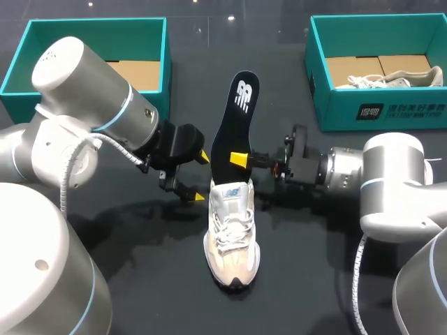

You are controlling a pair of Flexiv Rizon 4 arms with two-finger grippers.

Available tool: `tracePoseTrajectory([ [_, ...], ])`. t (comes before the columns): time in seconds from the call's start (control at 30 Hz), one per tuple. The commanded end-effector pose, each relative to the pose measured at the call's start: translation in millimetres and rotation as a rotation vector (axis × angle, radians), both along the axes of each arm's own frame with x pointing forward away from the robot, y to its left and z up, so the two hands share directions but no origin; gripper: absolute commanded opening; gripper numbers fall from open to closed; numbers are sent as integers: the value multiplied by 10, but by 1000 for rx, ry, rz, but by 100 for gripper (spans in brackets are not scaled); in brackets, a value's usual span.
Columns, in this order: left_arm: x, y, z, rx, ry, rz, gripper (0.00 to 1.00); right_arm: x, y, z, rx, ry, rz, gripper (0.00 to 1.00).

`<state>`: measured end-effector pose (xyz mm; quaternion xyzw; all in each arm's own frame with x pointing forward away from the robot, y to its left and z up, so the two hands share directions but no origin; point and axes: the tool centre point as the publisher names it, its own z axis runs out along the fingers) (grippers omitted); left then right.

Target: Take the shoe out of the shoebox, open the shoe tongue, remove and reinsert the insole, then place the shoe into the shoebox

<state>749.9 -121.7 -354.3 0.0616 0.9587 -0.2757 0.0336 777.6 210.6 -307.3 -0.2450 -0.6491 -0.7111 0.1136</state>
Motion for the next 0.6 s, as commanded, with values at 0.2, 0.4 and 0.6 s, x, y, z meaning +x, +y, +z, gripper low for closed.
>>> tracePoseTrajectory([
  [0.2,-2,-5,-8,1,0,0,100,-61,-14,-65,9,4,10,0],
  [0.4,-2,-5,-8,1,0,0,100,-89,-15,-105,9,16,14,0],
  [0.6,-2,-5,-8,1,0,0,100,-98,-20,-116,3,24,21,0],
])
